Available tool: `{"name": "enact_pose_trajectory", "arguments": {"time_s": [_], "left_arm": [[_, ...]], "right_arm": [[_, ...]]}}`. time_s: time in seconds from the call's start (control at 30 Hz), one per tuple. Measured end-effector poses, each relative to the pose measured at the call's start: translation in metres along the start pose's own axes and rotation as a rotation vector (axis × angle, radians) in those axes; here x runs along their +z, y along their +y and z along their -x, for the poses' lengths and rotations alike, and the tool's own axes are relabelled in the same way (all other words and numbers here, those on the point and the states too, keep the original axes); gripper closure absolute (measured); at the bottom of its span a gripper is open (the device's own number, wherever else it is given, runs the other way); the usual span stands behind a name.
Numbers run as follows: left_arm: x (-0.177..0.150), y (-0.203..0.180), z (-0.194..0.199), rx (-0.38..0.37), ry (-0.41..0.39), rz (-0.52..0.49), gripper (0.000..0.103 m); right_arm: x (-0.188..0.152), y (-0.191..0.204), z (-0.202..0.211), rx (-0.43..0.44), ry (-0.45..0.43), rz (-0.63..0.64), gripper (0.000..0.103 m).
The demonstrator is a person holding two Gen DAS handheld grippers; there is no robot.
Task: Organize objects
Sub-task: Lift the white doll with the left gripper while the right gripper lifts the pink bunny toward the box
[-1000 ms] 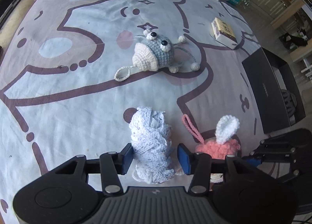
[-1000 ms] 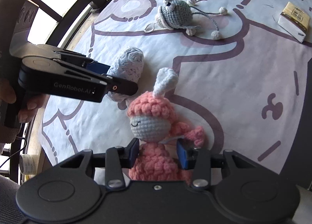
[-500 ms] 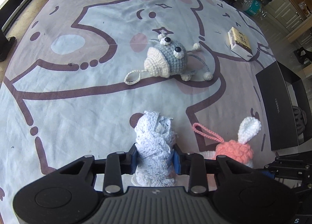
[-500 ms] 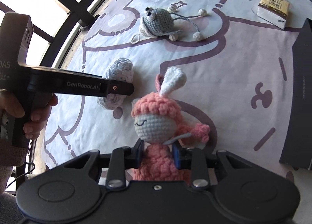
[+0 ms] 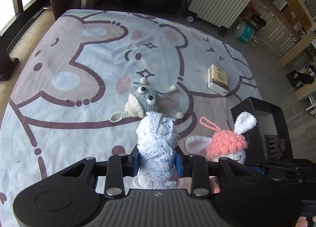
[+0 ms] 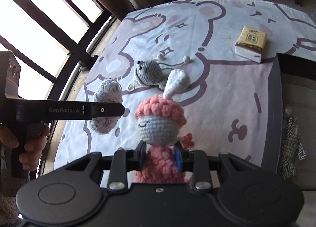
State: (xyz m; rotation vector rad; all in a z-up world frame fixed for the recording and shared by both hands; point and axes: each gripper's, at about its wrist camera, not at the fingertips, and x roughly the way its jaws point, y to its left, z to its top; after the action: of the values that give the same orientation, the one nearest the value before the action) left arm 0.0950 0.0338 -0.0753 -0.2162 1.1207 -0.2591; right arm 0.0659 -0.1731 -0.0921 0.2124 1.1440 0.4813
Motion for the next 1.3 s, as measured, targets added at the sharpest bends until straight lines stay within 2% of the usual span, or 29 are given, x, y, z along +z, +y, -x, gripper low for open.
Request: {"name": "enact_pose_trajectory", "arguments": {"time_s": [0.23,0.4,0.6,0.87,1.3], "left_arm": [[0.003,-0.015,0.014,-0.011,-0.020,-0.001,0.068],[0.000,-0.022,0.015,-0.002,-0.015,-0.008,0.068],[0.000,-0.028,0.018,0.022,-0.026,-0.015,0.068],[0.004,-0.041,0.020,0.007,-0.034,-0.022,0.068],[0.034,-0.101,0.023,-0.034,-0.087,-0.089,0.068]], "right_arm": [[0.012,-0.004,0.025,-0.024,-0.089,-0.008,0.072],[0.016,-0.007,0.038,-0.072,-0.136,-0.005,0.072],[0.015,-0.013,0.048,-0.102,-0.160,-0.010,0.072],[0.016,-0.020,0.066,-0.116,-0.205,-0.009,0.072],[0.027,-0.049,0.117,-0.170,-0.291,-0.023,0.072]]}}
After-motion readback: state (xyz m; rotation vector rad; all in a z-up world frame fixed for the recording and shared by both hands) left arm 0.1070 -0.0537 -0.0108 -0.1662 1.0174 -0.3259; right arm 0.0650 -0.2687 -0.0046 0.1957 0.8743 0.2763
